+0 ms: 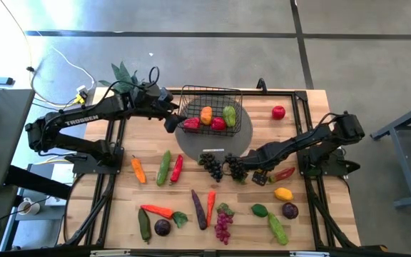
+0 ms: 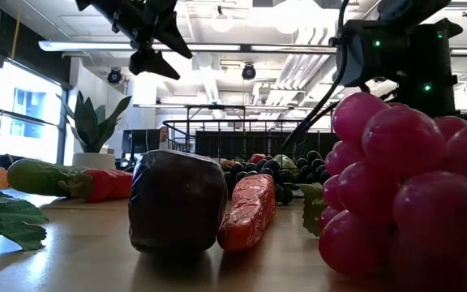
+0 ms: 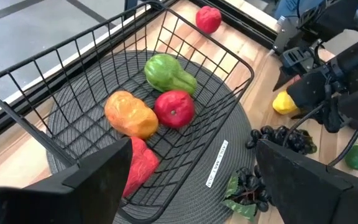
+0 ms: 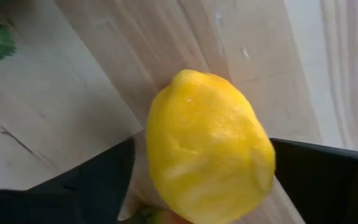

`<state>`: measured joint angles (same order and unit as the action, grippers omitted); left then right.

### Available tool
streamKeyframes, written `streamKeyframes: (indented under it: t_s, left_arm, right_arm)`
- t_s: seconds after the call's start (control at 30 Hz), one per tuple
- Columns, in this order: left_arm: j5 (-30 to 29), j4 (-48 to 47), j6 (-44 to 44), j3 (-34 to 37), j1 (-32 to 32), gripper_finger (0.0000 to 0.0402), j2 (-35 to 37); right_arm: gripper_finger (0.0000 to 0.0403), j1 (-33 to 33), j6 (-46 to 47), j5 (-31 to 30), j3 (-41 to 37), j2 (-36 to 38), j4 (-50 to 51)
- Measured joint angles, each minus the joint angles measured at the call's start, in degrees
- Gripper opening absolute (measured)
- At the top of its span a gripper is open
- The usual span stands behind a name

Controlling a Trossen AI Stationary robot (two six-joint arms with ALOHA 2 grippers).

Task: Build produce basket
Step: Put the yellow lemon into the wire basket

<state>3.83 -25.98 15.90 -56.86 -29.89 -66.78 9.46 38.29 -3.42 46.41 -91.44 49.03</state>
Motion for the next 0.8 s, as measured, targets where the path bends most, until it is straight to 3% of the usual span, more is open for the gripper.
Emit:
streamKeyframes:
  t_s: [0.37,0.5,0.8]
  left_arm:
    - [-0.01,0.01,-0.02,0.00,0.00,0.0333,0.00]
    - [-0.01,0.01,-0.02,0.00,0.00,0.0333,-0.02]
    - [-0.01,0.01,-0.02,0.00,0.00,0.0333,-0.01]
  right_arm:
    - [0.0150,-0.10,4.14,1.36,0.17,-0.06,-0.24]
    - [0.0147,0.47,5.46,3.30,2.93,-0.15,1.63]
    - [0.0163,1.19,7.83,0.28,13.35,-0.13,8.54]
